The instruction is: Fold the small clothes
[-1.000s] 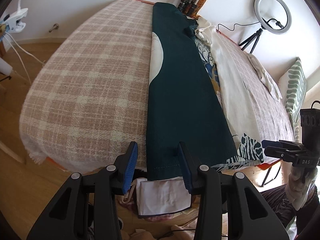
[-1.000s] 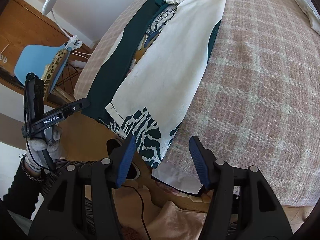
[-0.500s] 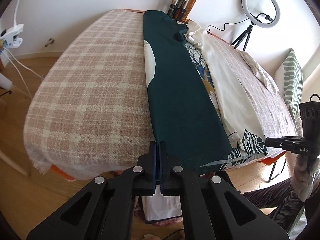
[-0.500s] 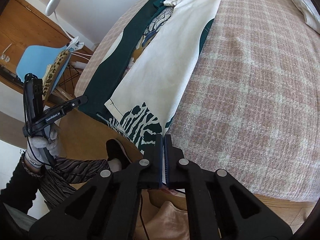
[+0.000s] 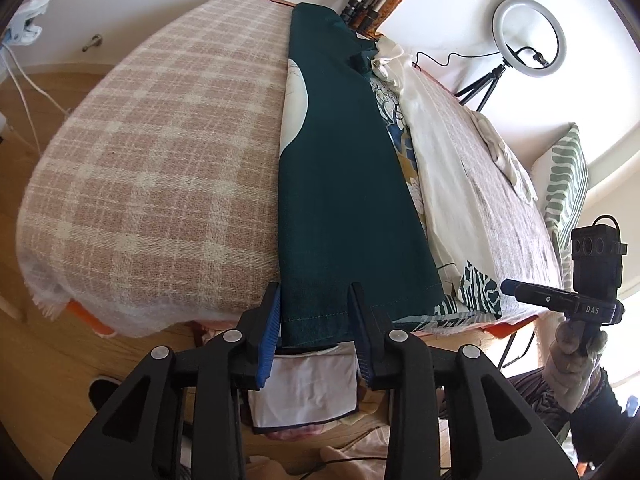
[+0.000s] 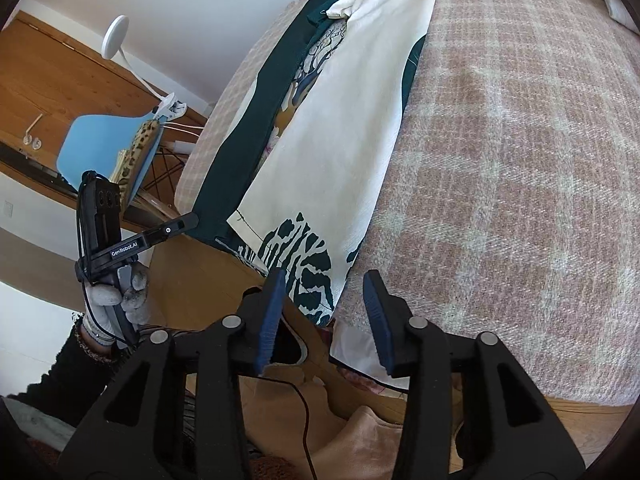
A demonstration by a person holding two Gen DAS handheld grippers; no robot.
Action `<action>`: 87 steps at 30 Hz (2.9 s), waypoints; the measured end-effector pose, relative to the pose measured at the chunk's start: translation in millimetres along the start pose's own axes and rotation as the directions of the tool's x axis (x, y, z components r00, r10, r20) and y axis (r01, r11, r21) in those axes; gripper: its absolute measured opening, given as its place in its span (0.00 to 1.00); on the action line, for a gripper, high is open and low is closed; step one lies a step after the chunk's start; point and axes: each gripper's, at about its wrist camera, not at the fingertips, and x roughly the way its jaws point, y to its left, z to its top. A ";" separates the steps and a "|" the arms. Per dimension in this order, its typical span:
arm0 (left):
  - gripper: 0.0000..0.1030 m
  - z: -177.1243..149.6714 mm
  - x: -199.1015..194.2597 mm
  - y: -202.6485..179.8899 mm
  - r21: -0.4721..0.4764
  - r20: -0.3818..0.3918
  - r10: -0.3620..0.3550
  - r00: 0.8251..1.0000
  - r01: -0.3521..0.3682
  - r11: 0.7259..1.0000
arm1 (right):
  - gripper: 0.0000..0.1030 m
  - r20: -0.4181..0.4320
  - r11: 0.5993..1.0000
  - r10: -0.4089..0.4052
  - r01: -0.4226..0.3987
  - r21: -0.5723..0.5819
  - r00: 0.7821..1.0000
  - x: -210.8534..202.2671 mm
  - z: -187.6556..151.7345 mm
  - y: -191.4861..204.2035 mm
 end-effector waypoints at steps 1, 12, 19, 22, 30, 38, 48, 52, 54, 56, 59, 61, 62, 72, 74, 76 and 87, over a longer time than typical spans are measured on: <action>0.30 -0.5 0.2 -1.5 0.008 -0.001 0.002 1.000 -0.002 1.000 | 0.44 -0.008 1.000 -0.002 0.002 -0.001 1.000 2.8 0.3 0.3; 0.01 1.1 -4.8 -12.3 0.047 0.015 -0.007 1.000 0.006 0.999 | 0.05 -0.037 0.997 0.078 -0.078 0.009 0.996 21.0 1.0 -1.9; 0.01 20.6 -15.4 -21.7 0.018 0.051 -0.081 0.995 0.080 0.997 | 0.04 0.053 0.984 0.166 -0.168 0.052 0.985 -0.2 16.5 -7.0; 0.01 33.3 -17.4 -23.9 0.003 0.069 -0.098 0.993 0.098 0.995 | 0.04 0.092 0.978 0.187 -0.194 0.074 0.978 -9.6 28.4 -10.8; 0.01 82.0 -14.1 -24.5 -0.002 0.103 -0.070 0.992 0.070 0.998 | 0.04 0.178 0.975 0.178 -0.198 0.104 0.968 -30.8 78.7 -20.2; 0.01 137.2 16.1 -16.8 -0.007 0.124 -0.005 0.992 0.006 1.000 | 0.04 0.205 0.973 0.110 -0.148 0.177 0.972 -14.6 137.3 -47.4; 0.01 163.5 62.9 -7.0 -0.006 0.096 0.065 0.993 -0.065 0.998 | 0.04 0.164 0.966 0.031 -0.072 0.247 0.986 18.1 168.9 -75.0; 0.01 170.7 70.6 -6.6 -0.006 0.106 0.080 0.991 -0.080 0.997 | 0.04 0.168 0.968 0.016 -0.058 0.246 0.986 22.0 175.5 -77.5; 0.01 172.7 73.2 -6.3 -0.006 0.113 0.085 0.990 -0.085 0.996 | 0.04 0.170 0.970 0.002 -0.043 0.240 0.985 22.5 179.6 -78.1; 0.01 174.9 75.0 -7.7 0.002 0.121 0.091 0.988 -0.092 0.996 | 0.04 0.175 0.974 -0.018 -0.023 0.227 0.984 23.5 184.1 -76.3; 0.07 178.6 72.9 -12.1 0.026 0.134 0.096 0.986 -0.101 0.995 | 0.05 0.177 0.982 -0.060 0.026 0.187 0.982 23.2 192.3 -69.7; 0.18 180.5 64.0 -16.2 0.043 0.162 0.116 0.980 -0.124 0.991 | 0.15 0.172 0.986 -0.096 0.070 0.151 0.981 17.3 195.5 -62.5; 0.20 180.1 56.4 -17.8 0.046 0.190 0.123 0.974 -0.134 0.990 | 0.25 0.189 0.987 -0.125 0.102 0.126 0.974 11.4 195.2 -56.7; 0.20 164.2 30.5 -27.1 0.152 0.224 0.116 0.968 -0.152 0.977 | 0.43 0.235 0.983 -0.158 0.176 -0.059 0.959 -8.5 179.7 -19.8; 0.20 165.0 31.2 -23.5 0.141 0.203 0.114 0.973 -0.145 0.979 | 0.43 0.226 0.983 -0.164 0.177 -0.037 0.960 -8.6 180.7 -24.4; 0.20 168.7 24.9 -21.8 0.130 0.213 0.116 0.970 -0.146 0.981 | 0.43 0.237 0.983 -0.171 0.181 -0.020 0.956 -15.0 182.9 -26.0; 0.28 259.7 -29.6 -57.7 0.200 0.354 0.136 0.925 -0.217 0.956 | 0.44 0.371 0.980 -0.191 0.200 0.014 0.909 -92.8 246.6 -7.4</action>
